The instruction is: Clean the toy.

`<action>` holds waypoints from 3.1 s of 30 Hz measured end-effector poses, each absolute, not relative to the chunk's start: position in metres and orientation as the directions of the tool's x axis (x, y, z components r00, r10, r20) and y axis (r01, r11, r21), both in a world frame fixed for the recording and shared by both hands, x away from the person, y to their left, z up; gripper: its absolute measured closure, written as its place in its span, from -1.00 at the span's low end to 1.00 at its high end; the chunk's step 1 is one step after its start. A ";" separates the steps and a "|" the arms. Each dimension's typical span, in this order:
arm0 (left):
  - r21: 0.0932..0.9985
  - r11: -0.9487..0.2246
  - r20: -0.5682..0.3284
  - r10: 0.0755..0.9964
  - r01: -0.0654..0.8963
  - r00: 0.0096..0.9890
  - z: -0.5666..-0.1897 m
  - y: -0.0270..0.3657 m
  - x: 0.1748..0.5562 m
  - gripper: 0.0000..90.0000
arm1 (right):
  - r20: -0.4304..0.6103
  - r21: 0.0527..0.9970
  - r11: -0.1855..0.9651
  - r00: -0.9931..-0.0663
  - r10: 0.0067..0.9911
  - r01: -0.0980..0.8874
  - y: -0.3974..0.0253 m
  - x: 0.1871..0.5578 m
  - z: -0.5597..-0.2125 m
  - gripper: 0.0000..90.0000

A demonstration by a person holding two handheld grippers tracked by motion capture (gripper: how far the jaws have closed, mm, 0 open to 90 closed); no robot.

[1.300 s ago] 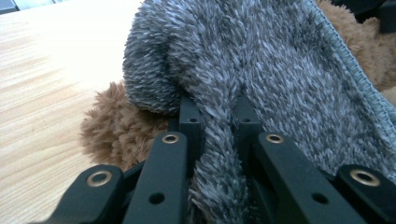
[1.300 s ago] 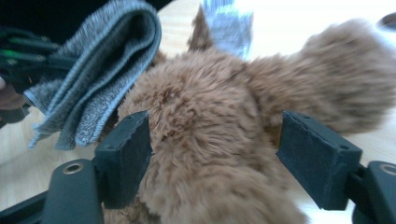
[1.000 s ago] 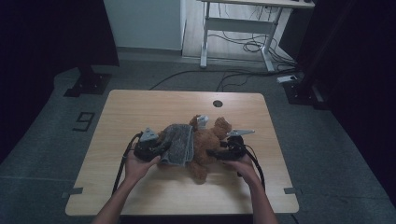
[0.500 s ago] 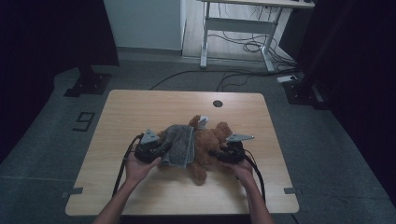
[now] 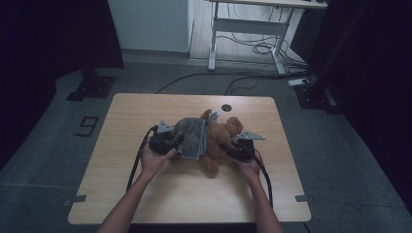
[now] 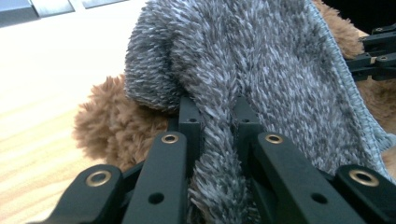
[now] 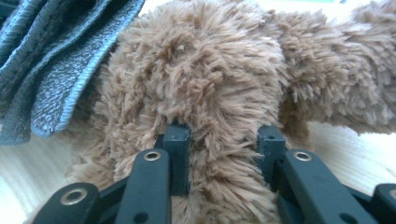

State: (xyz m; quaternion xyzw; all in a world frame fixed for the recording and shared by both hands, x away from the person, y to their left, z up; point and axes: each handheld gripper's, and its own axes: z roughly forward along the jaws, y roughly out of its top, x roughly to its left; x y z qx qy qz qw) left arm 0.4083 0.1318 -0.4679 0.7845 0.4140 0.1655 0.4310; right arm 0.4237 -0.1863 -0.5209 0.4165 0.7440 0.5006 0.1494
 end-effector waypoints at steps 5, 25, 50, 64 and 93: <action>0.822 -0.260 -0.128 0.783 0.507 0.608 -0.478 0.139 0.393 0.75 | 0.226 0.857 0.158 -0.632 0.741 0.491 -0.190 0.416 -0.523 0.33; 0.829 -0.273 -0.129 0.755 0.487 0.643 -0.469 0.133 0.370 0.75 | 0.285 0.837 0.141 -0.641 0.712 0.529 -0.210 0.387 -0.533 0.53; 0.814 -0.416 0.024 0.722 0.406 0.691 -0.458 0.021 0.388 0.74 | 0.263 0.830 0.161 -0.629 0.731 0.534 -0.210 0.380 -0.540 0.60; 0.830 -0.278 -0.037 0.837 0.483 0.546 -0.461 0.133 0.383 0.75 | 0.281 0.826 0.147 -0.625 0.728 0.543 -0.212 0.378 -0.541 0.62; 0.750 -0.219 -0.104 0.893 0.624 0.438 -0.513 0.169 0.399 0.75 | 0.307 0.822 0.127 -0.620 0.722 0.555 -0.216 0.380 -0.544 0.62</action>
